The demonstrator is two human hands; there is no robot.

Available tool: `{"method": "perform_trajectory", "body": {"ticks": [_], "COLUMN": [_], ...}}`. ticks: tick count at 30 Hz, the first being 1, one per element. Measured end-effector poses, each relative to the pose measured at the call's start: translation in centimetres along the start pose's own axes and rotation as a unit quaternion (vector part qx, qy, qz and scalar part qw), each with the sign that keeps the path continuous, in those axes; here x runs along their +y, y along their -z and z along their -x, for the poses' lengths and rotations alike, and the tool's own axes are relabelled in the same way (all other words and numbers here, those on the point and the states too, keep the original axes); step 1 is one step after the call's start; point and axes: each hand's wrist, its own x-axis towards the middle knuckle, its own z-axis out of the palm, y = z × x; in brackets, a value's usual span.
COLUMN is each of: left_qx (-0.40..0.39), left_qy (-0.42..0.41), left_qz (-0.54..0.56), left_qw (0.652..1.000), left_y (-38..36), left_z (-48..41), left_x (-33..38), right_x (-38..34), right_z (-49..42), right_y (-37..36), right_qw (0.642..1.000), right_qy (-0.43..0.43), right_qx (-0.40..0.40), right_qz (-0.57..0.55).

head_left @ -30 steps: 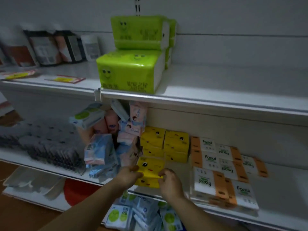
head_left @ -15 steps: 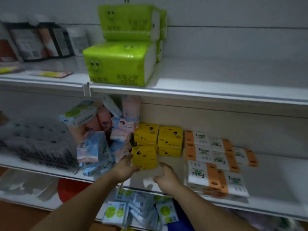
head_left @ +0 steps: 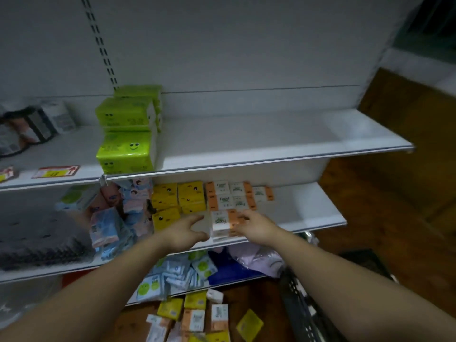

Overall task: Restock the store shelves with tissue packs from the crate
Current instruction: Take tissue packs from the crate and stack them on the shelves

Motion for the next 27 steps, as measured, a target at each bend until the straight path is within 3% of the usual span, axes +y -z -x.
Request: {"method": "perform_trajectory", "body": {"ticks": [8, 17, 27], "left_qx": [-0.032, -0.09, -0.122], "left_qy": [-0.081, -0.175, -0.216], "left_qz": [-0.09, -0.135, -0.181], "left_qw": [0.992, 0.971, 0.952], "left_y": [-6.2, -20.9, -28.3], "left_z": [4.2, 8.0, 6.9], "left_x": [13.3, 28.7, 36.1], "right_x": [8.5, 21.4, 27.9], "right_z": [14.5, 29.7, 34.4], "right_y": [11.2, 20.2, 26.0], "right_qw": [0.99, 0.976, 0.966], "right_qy": [-0.088, -0.15, -0.163], "right_qx": [0.094, 0.123, 0.175], "right_qz": [0.064, 0.101, 0.096]}}
